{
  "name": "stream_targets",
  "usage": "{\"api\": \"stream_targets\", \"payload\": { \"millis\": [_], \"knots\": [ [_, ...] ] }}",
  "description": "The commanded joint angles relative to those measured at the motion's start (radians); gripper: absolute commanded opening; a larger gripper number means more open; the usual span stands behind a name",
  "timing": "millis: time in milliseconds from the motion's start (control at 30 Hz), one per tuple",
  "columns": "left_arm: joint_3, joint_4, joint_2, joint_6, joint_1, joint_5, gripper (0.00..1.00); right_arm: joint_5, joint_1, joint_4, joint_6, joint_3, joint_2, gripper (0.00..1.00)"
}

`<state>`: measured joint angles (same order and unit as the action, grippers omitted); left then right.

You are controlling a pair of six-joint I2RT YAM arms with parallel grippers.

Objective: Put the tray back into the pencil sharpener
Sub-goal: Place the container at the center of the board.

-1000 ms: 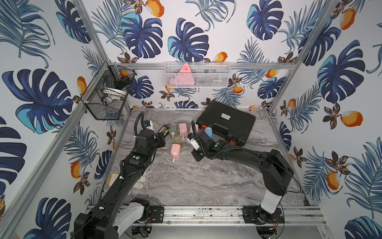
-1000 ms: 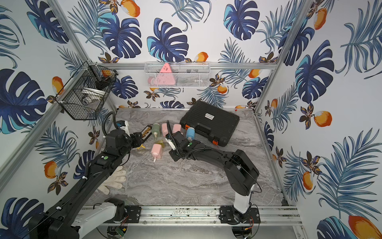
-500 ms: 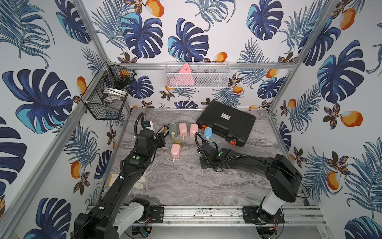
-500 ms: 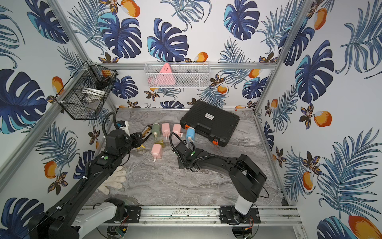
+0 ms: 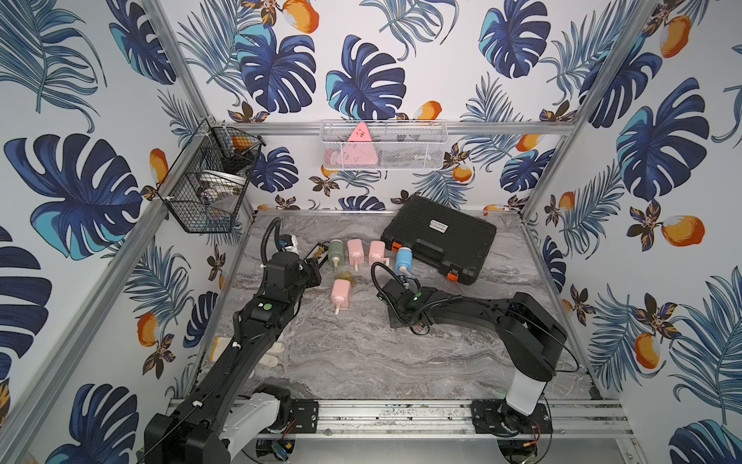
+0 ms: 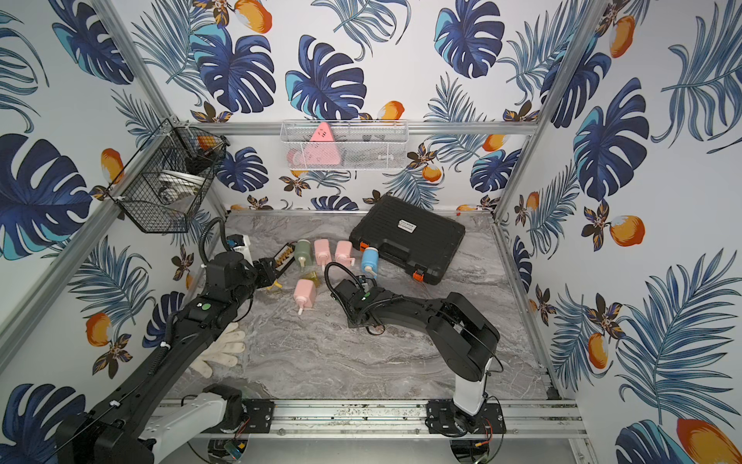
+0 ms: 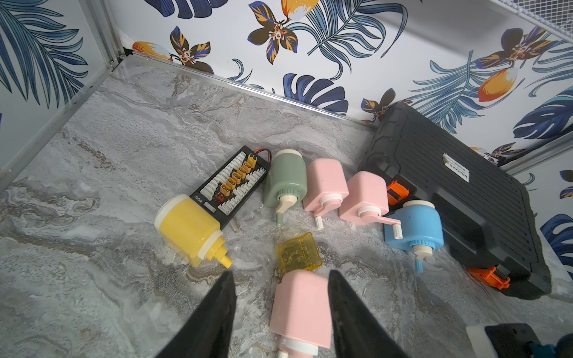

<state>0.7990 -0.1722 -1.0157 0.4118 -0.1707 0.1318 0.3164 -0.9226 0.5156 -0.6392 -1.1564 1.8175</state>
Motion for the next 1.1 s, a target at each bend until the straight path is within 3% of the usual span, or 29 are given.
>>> {"api": "stream_targets", "payload": {
  "millis": [0, 133, 267, 433, 767, 1067],
  "knots": [
    [0.003, 0.025, -0.002, -0.021, 0.0, 0.002, 0.52, 0.004, -0.001, 0.008, -0.013, -0.002, -0.015, 0.2],
    [0.006, 0.023, -0.002, -0.049, 0.002, -0.026, 0.55, -0.003, -0.007, -0.016, -0.01, 0.015, -0.07, 0.27],
    [0.012, 0.013, -0.01, -0.097, 0.0, -0.085, 0.59, -0.026, -0.016, -0.118, 0.001, 0.129, -0.192, 0.32],
    [0.026, -0.007, -0.038, -0.124, -0.001, -0.1, 0.62, -0.015, -0.016, -0.217, -0.013, 0.27, -0.346, 0.33],
    [0.06, -0.065, -0.122, -0.161, -0.021, -0.104, 0.69, 0.082, -0.015, -0.211, -0.068, 0.444, -0.573, 0.36],
    [0.222, -0.318, -0.27, -0.138, -0.064, -0.085, 0.77, 0.114, -0.013, -0.214, -0.077, 0.521, -0.665, 0.37]
  ]
}}
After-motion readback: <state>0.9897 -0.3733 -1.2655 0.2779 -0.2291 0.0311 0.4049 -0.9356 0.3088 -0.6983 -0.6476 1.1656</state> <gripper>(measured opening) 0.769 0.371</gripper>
